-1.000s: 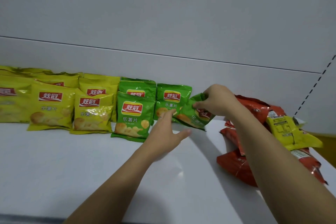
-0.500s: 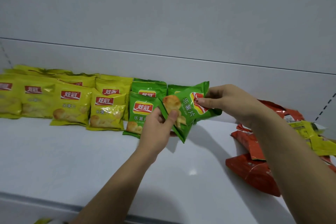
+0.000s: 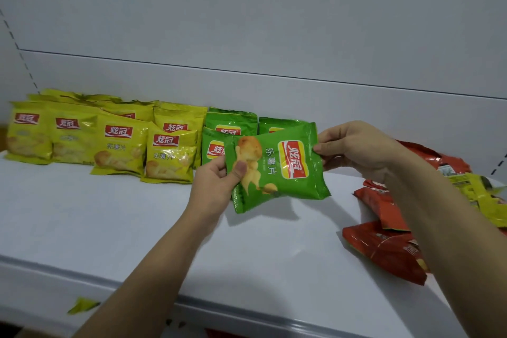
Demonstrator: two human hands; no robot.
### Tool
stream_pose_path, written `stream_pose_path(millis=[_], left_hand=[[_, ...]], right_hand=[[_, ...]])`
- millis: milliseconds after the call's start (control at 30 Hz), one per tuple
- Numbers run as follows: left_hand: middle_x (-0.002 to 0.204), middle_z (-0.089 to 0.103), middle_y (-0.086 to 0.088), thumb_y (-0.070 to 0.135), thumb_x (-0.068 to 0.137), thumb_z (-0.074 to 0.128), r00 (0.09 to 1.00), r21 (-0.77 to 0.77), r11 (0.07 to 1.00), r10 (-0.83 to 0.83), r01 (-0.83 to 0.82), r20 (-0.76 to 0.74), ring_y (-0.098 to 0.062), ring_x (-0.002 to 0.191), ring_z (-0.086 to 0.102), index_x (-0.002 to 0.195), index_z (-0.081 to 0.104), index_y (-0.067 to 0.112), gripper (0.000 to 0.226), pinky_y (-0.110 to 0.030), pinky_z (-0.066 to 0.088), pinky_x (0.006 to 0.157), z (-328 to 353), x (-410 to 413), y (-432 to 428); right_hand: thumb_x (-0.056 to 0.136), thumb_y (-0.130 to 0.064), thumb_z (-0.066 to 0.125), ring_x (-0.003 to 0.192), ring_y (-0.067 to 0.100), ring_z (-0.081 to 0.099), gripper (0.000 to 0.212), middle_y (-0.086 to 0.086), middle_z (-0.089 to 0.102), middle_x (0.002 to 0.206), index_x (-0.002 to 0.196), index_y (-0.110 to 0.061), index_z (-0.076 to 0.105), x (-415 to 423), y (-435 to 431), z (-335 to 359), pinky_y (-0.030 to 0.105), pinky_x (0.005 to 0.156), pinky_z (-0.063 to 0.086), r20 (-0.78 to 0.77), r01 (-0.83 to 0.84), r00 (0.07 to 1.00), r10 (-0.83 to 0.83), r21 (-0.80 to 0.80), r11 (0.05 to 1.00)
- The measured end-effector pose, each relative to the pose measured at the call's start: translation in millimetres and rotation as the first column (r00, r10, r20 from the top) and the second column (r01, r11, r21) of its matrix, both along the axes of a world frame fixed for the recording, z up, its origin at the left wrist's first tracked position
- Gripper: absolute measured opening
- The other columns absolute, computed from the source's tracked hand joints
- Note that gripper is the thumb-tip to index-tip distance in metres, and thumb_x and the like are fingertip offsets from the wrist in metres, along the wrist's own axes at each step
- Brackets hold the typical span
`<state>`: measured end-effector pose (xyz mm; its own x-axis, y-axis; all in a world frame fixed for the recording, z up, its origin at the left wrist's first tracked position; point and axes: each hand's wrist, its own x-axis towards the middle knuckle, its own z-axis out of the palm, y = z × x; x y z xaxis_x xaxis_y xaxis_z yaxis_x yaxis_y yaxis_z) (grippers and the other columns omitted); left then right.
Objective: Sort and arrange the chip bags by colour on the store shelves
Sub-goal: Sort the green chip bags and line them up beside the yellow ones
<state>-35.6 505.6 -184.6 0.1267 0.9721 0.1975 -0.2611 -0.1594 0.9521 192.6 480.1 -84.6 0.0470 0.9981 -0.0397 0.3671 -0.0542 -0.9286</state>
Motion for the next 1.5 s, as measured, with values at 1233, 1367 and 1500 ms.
stream_pose_path(millis=[1233, 1367, 1500], left_hand=[[0.120, 0.052, -0.002, 0.036, 0.089, 0.059, 0.277, 0.529, 0.848, 0.513, -0.019, -0.813, -0.024, 0.108, 0.050, 0.122, 0.050, 0.020, 0.038, -0.038, 0.045, 0.084, -15.9, -17.0, 25.2], [0.122, 0.052, -0.001, 0.038, 0.089, 0.059, 0.325, 0.567, 0.821, 0.521, 0.063, -0.790, -0.022, 0.113, 0.046, 0.126, 0.052, 0.021, 0.041, -0.036, 0.043, 0.087, -1.2, 5.3, 23.4], [0.124, 0.052, 0.001, 0.040, 0.089, 0.058, 0.380, 0.577, 0.794, 0.482, 0.190, -0.789, -0.021, 0.114, 0.045, 0.128, 0.050, 0.023, 0.043, -0.037, 0.041, 0.091, 8.8, 42.8, 16.8]], right_hand=[[0.086, -0.046, 0.064, 0.110, 0.025, 0.050, 0.052, 0.004, 0.052, 0.119, 0.127, -0.020, 0.049, -30.9, 70.1, -33.0, 0.035, 0.080, 0.041, 0.871, 0.009, 0.433, -0.234, 0.255, 0.967], [0.085, -0.046, 0.064, 0.118, 0.026, 0.044, 0.062, 0.006, 0.047, 0.129, 0.136, -0.021, 0.041, -20.9, 34.3, -22.7, 0.038, 0.090, 0.041, 0.881, 0.031, 0.397, -0.258, 0.268, 0.963], [0.086, -0.048, 0.063, 0.127, 0.025, 0.039, 0.069, 0.006, 0.040, 0.139, 0.143, -0.022, 0.034, -2.0, -7.5, -17.6, 0.038, 0.097, 0.038, 0.877, 0.095, 0.397, -0.270, 0.253, 0.963]])
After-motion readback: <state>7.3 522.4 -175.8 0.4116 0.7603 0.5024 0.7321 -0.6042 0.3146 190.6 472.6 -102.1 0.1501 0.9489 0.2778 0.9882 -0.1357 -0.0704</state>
